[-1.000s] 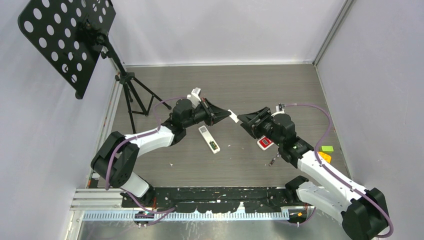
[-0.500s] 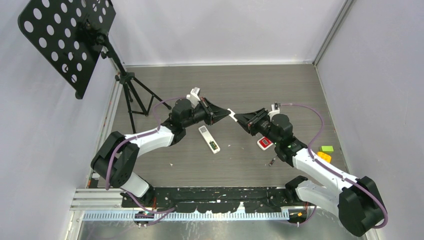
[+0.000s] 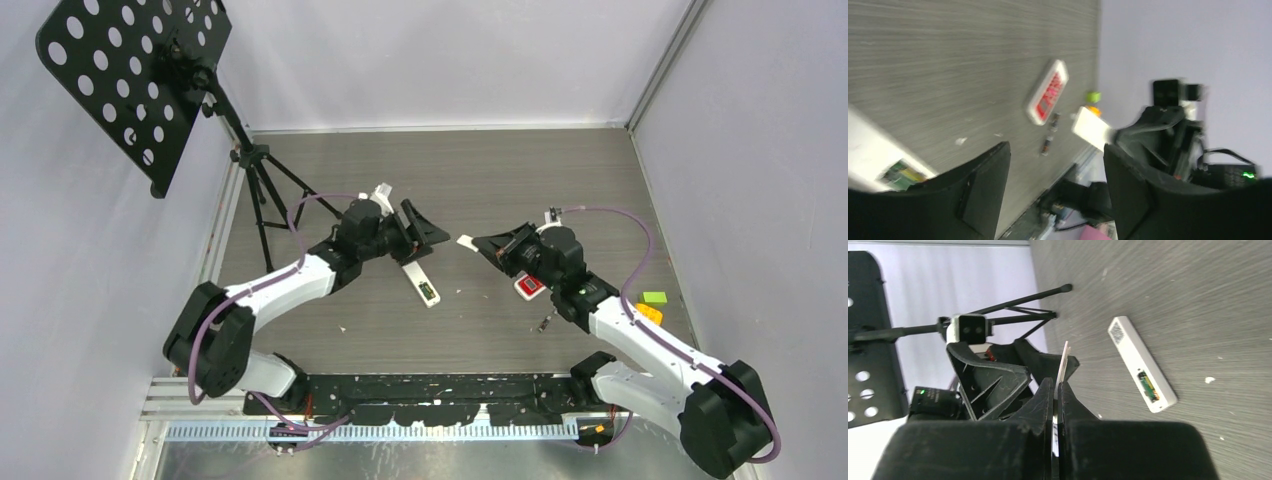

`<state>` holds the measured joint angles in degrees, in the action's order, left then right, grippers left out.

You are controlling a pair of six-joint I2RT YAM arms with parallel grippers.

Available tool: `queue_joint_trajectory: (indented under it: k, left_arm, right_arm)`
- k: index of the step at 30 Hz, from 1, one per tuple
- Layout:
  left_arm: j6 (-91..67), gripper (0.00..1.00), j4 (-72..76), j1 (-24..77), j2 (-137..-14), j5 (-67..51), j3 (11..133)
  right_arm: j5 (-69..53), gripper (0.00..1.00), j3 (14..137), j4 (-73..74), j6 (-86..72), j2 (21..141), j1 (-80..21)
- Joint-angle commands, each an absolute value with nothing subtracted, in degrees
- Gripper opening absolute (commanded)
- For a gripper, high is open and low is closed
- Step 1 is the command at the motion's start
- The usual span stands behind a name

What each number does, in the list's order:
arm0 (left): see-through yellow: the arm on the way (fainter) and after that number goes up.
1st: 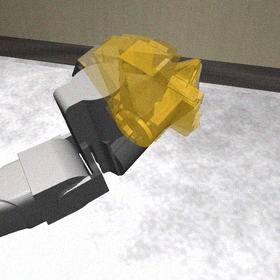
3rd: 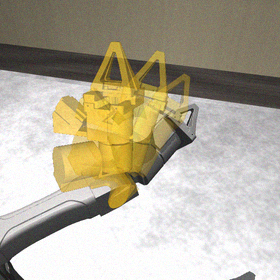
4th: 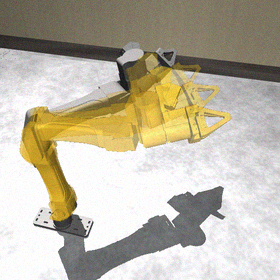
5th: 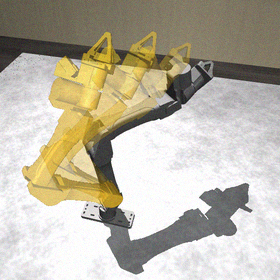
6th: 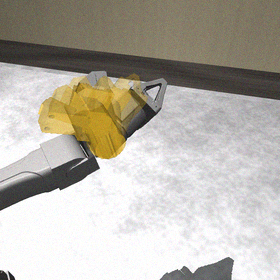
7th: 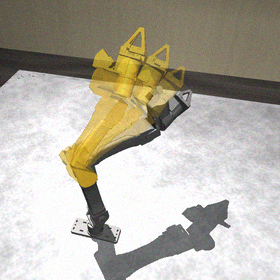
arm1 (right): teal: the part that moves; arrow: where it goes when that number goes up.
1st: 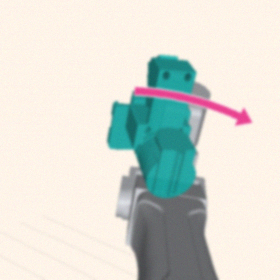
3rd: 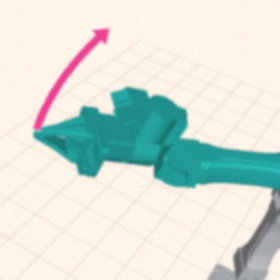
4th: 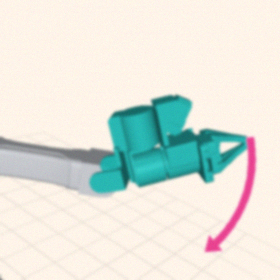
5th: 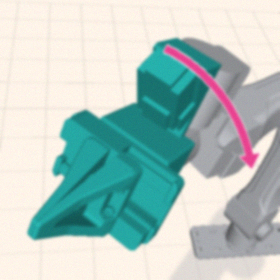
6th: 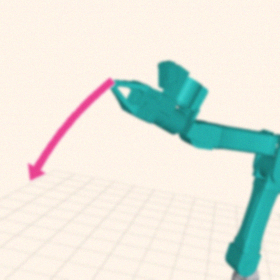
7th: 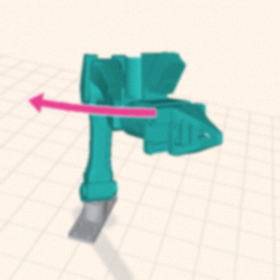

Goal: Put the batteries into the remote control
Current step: Adjust the remote control at the center of the board.

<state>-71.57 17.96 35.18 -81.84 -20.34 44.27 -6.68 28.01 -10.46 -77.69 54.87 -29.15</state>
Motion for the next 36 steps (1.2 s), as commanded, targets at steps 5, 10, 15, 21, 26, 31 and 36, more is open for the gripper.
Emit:
queue_joint_trajectory:
  k: [5,10,15,21,26,31,36]
  left_arm:
    - [-44.1,0.32,-17.81,34.47,-77.43,-2.0,46.95]
    - [-45.52,0.0,-23.73,36.36,-77.93,4.47,43.44]
    - [-47.23,0.0,-19.71,38.76,-81.53,1.69,41.72]
    - [-47.76,0.1,-12.04,39.29,-88.41,-5.49,43.25]
    - [-47.81,0.19,-8.68,39.37,-93.22,-7.65,46.37]
    - [-48.33,0.22,-4.02,39.38,-97.4,-10.47,48.56]
    - [-48.92,0.23,-0.35,39.4,-99.66,-12.86,49.29]
  right_arm:
    - [-2.73,0.0,35.28,5.45,-67.07,56.09,-29.31]
    - [-2.88,0.0,36.03,7.27,-66.34,57.6,-29.33]
    - [-2.96,0.0,36.0,7.12,-66.28,58.15,-29.29]
    - [-3.61,0.0,35.69,6.89,-66.26,58.79,-29.28]
    - [-5.14,0.01,34.8,5.69,-67.33,59.42,-29.33]
    - [-7.69,0.02,33.53,3.18,-68.95,62.13,-29.36]
    - [-7.69,0.02,33.22,2.15,-68.99,64.07,-29.28]
